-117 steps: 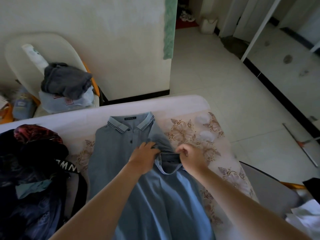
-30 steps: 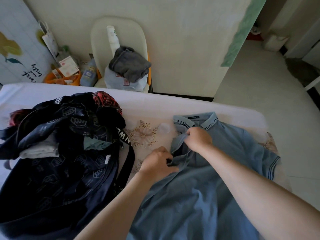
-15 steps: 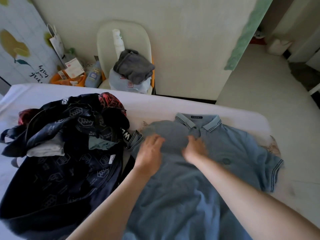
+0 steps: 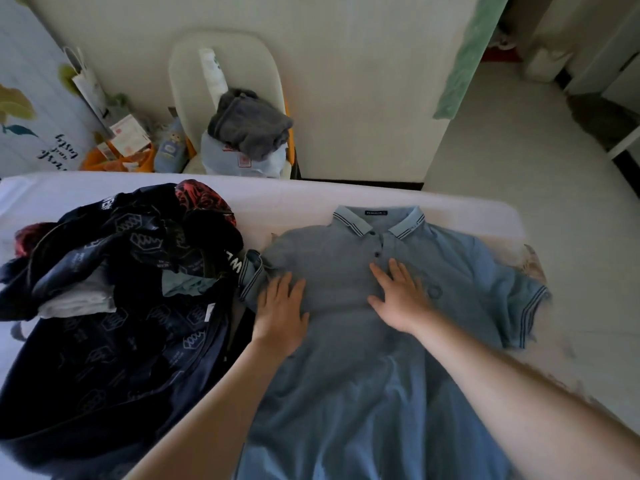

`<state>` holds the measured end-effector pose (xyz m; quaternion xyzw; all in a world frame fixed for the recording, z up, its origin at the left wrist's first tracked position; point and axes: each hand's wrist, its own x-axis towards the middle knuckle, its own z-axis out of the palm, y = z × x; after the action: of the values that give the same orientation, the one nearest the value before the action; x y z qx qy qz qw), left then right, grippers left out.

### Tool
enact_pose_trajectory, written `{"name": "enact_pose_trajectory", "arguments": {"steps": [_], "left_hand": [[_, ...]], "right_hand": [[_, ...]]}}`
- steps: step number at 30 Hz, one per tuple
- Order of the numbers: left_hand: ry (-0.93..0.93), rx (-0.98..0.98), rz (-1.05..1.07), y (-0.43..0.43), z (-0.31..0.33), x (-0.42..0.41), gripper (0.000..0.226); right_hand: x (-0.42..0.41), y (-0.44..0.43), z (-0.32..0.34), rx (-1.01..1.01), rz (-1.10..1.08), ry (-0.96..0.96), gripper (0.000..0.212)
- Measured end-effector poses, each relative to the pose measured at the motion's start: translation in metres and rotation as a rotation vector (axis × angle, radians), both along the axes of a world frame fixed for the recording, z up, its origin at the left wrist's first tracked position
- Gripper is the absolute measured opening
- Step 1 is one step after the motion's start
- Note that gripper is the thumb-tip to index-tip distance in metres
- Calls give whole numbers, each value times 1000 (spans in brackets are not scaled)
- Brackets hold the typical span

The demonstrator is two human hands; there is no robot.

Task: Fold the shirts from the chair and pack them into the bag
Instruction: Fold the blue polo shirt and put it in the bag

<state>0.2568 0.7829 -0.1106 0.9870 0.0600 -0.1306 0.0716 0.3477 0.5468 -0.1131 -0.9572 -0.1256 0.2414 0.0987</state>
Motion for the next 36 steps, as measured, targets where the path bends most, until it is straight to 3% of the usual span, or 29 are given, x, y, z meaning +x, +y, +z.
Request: {"name": "enact_pose_trajectory", "arguments": {"steps": [5, 11, 14, 18, 21, 24, 27, 30, 33, 36], "left_hand": [[-250, -190, -173, -19, 14, -51, 42], [-129, -380, -300, -33, 25, -123, 16], [-3, -330, -370, -29, 22, -165, 39], [72, -145, -508, -16, 4, -218, 76], [52, -354, -334, -7, -7, -239, 53], [76, -395, -272, 8, -6, -244, 31], [27, -243, -201, 20, -2, -243, 35], [45, -37, -151, 16, 10, -242, 43], [-92, -223, -368, -9, 17, -247, 51], [9, -224, -579, -47, 11, -254, 71]], "right_hand": [[-82, -2, 13, 195, 82, -187, 60], [-196, -10, 16, 231, 96, -236, 62], [-242, -16, 21, 205, 96, -211, 71], [-291, -28, 21, 83, 173, -100, 107], [-318, -35, 17, -13, 245, -59, 125], [-329, -40, 14, -67, 257, -39, 118], [-329, -47, 19, -41, 226, -25, 100], [-335, -57, 25, -7, 209, 0, 105], [-342, -73, 21, -21, 216, -26, 118], [-348, -96, 16, -46, 184, -25, 110]]}}
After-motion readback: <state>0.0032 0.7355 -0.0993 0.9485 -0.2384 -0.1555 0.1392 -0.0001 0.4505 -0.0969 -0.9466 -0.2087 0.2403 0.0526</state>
